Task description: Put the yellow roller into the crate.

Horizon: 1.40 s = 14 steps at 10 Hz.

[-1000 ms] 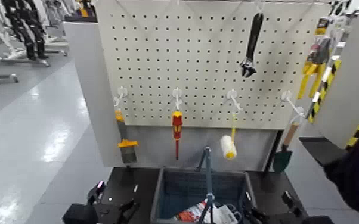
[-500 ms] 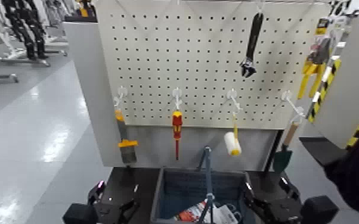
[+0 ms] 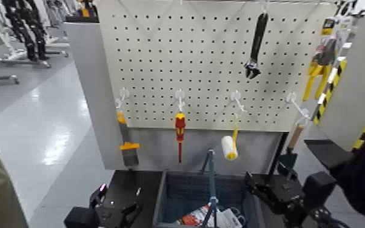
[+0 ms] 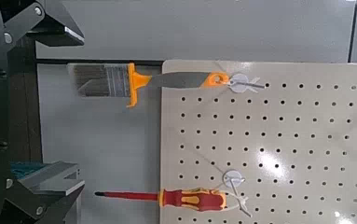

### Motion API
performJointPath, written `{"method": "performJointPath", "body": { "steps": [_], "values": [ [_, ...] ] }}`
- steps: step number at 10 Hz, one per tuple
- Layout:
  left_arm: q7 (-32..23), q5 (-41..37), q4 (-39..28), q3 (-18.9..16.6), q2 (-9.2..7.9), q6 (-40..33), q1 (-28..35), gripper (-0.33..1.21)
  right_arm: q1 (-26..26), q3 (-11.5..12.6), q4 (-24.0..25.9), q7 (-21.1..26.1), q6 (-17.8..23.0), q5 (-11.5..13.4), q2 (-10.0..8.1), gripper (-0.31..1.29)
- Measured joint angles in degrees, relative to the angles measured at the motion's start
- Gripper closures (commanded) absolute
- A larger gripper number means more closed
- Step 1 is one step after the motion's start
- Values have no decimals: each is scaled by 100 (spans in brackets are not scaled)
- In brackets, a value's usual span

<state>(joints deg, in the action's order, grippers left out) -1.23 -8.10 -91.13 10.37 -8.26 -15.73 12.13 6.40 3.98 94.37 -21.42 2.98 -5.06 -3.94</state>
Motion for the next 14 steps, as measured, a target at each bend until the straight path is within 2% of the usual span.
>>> {"method": "performJointPath", "body": {
  "steps": [4, 9, 14],
  "values": [
    [0, -7, 23, 13, 9, 0, -19, 22, -621, -57, -375, -388, -281, 5, -211, 12],
    [26, -19, 72, 41, 4, 0, -74, 22, -1544, -272, -1251, -1063, -406, -112, -500, 12],
    [44, -50, 111, 61, 0, 0, -106, 22, -2253, -626, -1978, -1438, -324, -155, -607, 13]
  ]
}}
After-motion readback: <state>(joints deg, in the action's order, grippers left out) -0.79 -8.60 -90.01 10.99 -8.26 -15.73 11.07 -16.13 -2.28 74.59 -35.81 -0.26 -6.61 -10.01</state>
